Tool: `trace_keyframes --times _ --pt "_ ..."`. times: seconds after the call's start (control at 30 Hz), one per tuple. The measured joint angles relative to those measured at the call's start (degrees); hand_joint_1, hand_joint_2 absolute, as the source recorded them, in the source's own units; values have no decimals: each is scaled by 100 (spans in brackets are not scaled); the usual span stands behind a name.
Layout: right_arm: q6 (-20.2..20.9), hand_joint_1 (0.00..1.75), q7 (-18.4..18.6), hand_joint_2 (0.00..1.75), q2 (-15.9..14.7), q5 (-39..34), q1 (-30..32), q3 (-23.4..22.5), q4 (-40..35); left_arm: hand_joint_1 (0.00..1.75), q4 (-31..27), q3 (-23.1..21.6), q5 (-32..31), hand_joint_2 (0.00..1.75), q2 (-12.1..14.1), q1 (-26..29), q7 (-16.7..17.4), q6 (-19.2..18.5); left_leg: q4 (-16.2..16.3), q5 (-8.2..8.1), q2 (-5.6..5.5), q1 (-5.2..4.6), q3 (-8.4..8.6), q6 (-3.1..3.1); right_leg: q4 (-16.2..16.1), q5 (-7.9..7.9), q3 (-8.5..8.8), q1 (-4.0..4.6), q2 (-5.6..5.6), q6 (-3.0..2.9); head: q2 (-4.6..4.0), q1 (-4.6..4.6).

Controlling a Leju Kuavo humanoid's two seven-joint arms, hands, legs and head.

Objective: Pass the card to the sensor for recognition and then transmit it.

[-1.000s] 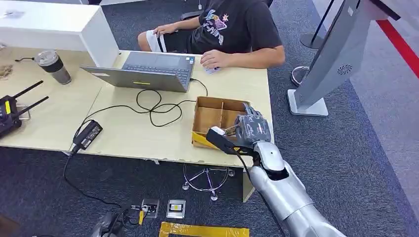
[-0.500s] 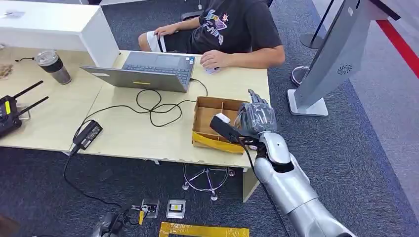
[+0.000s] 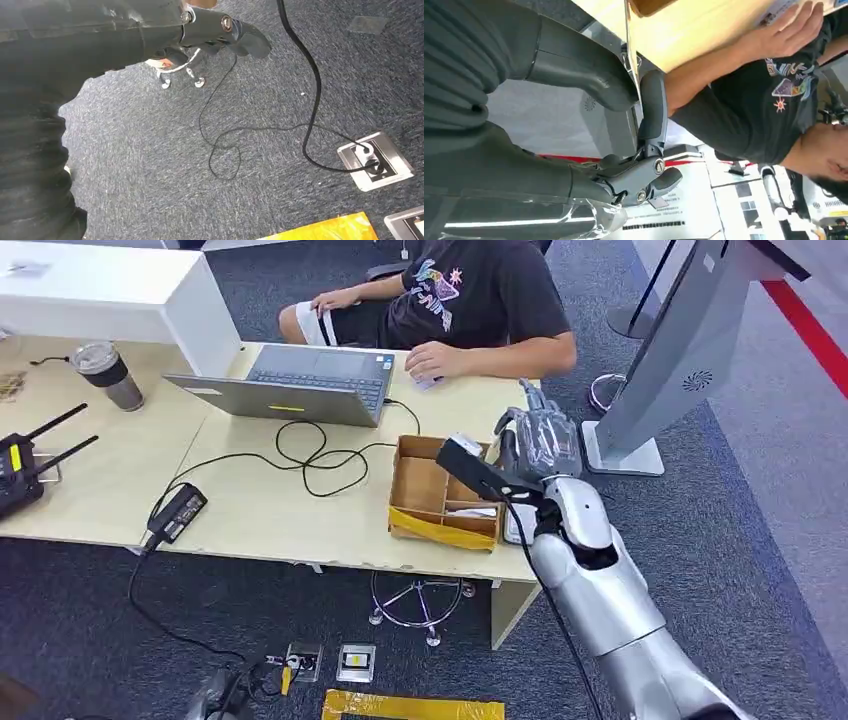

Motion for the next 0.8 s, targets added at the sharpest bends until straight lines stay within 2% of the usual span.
trace_keyframes --times 0.27,0.43,0.67,0.8 --pt "2 175 -17 175 -24 0 -36 -39 -120 0 0 0 -9 175 0 -1 0 0 0 0 0 0 0 0 0 0 0 0 0 0 0 0" --pt "-213 175 -151 175 -22 -41 -255 -44 -199 0 0 0 -48 175 -7 -3 0 -4 0 1 0 0 -1 0 1 3 0 0 0 0 0 -2" --pt "-1174 175 -687 175 155 -286 -1416 -181 -133 0 0 0 -125 175 -39 -74 0 -7 0 6 1 0 -4 0 2 7 -2 0 0 0 2 0" --pt "-1394 175 -966 175 345 -350 -2259 -218 239 0 0 0 -118 175 -85 -141 0 -7 0 6 0 0 -5 0 3 7 -2 0 0 0 0 0"
